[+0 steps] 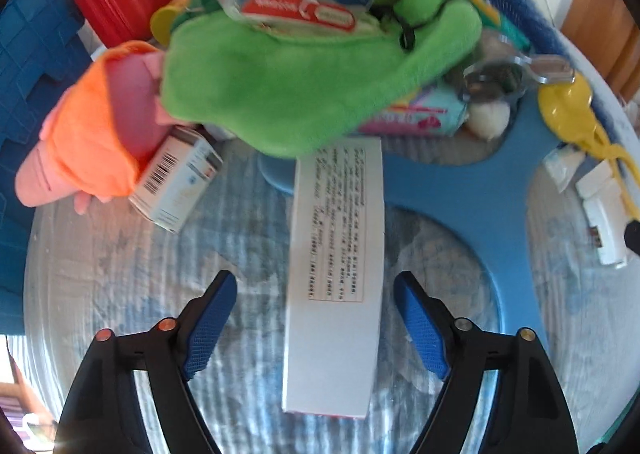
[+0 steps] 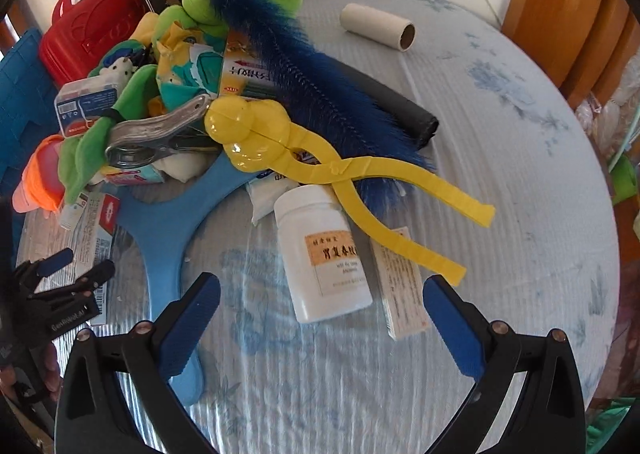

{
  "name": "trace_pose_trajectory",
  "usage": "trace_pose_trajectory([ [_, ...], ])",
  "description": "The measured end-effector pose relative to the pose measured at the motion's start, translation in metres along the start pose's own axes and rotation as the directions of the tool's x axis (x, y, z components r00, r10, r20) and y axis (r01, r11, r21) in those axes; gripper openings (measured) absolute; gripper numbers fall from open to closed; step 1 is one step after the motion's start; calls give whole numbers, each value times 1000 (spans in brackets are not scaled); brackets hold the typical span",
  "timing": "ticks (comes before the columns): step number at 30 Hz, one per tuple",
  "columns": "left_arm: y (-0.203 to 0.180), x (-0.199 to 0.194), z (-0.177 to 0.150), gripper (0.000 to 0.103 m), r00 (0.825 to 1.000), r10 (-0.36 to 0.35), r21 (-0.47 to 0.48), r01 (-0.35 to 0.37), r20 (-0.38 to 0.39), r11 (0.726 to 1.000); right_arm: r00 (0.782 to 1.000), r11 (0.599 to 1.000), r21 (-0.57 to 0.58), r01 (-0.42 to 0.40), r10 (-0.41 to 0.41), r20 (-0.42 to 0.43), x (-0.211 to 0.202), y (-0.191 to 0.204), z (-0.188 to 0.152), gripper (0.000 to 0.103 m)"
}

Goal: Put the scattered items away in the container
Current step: 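Grasp the white box with the left tool while the right grasps the white pill bottle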

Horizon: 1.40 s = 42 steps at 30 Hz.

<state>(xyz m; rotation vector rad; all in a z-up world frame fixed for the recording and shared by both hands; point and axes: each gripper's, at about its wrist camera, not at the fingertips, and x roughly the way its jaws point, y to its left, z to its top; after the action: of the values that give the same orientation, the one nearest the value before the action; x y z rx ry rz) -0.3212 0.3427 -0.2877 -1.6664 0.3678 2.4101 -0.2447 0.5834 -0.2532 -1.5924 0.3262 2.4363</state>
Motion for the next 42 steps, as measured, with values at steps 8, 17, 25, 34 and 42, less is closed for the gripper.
trace_pose_trajectory([
  [8, -2, -1, 1, 53, 999, -28, -11, 29, 16, 1000, 998, 1000, -23, 18, -20, -55, 26, 5, 5, 50],
  [17, 1, 0, 0, 64, 999, -30, -12, 30, 15, 999, 999, 1000, 17, -9, 10, -48, 35, 5, 3, 48],
  [25, 3, -5, -8, 40, 997, -81, -5, 81, 18, 997, 999, 1000, 11, -9, 9, -52, 34, 11, 2, 47],
  [34, 3, -13, -20, 40, 997, -64, 14, 63, 35, 998, 999, 999, 34, -8, 9, -35, 34, 17, -7, 47],
  [42, 8, -58, -31, 40, 990, -77, 39, 73, 119, 997, 999, 999, 20, -43, 43, 1, 3, 33, -20, 46],
])
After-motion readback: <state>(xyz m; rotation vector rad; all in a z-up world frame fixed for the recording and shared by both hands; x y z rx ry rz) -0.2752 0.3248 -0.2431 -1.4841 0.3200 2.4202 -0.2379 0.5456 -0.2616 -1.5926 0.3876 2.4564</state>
